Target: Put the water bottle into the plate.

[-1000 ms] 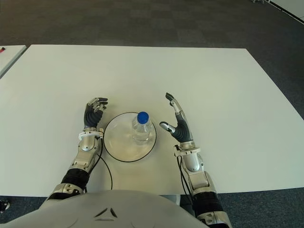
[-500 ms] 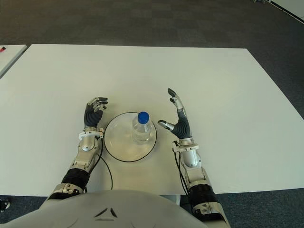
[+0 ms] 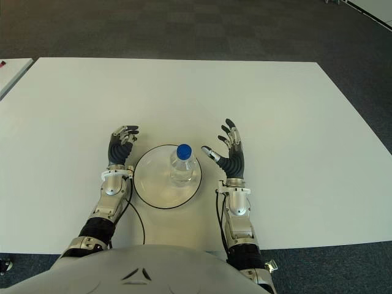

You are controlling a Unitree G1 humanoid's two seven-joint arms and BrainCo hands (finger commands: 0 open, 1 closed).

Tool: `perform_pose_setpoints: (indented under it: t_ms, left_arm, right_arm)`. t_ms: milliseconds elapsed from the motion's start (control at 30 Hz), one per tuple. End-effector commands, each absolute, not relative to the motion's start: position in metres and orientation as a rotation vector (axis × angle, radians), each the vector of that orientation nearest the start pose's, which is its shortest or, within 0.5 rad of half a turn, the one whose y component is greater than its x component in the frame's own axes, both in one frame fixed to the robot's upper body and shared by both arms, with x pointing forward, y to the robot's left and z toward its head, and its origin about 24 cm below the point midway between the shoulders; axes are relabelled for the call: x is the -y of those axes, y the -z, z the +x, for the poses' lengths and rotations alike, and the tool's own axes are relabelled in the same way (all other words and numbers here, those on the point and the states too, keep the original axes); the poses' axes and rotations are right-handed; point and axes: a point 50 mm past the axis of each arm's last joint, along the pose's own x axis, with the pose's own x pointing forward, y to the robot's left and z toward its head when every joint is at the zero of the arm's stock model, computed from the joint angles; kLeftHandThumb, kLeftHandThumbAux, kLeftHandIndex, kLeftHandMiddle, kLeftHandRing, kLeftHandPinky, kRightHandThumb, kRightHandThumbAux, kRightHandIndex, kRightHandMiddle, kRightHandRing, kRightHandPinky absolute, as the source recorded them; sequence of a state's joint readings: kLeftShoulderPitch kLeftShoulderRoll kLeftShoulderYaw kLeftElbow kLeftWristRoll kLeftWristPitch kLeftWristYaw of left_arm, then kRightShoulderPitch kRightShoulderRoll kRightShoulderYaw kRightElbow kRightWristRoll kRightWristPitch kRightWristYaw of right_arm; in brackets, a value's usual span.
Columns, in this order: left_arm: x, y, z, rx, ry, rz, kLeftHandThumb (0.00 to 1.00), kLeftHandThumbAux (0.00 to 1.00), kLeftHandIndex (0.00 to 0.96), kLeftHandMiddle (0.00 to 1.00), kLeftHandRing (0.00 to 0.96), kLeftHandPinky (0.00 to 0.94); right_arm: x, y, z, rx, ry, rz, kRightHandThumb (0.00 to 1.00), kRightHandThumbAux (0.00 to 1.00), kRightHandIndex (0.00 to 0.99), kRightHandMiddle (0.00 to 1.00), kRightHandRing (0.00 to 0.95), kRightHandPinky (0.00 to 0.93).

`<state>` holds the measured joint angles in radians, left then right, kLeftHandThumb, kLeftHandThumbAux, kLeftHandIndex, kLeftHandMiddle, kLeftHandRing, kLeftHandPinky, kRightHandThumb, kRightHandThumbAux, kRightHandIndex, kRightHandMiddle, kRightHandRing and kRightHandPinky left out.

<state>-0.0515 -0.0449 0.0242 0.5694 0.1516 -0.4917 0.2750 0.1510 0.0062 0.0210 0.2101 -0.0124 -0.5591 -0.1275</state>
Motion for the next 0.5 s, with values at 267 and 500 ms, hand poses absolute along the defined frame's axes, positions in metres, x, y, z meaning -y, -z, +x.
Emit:
perform_pose_setpoints:
  t_ms: [267,500]
  left_arm:
    - [-0.1487,0.0312,0.2359,-0.039,-0.210,0.090,0.715,0.710,0.411,0.338,0.349,0.374]
    - [-0.1494,0.0321,0.2361,-0.048,-0.212,0.075,0.716,0.711,0.410,0.354,0.362,0.386]
  right_arm:
    - [0.1574,-0.0047,0.2104,0.152,0.221,0.097,0.644,0.730,0.398,0.482,0.525,0.563]
    - [0.1546,-0.0041,0.2124,0.134,0.209,0.124,0.693,0.724,0.427,0.610,0.639,0.648]
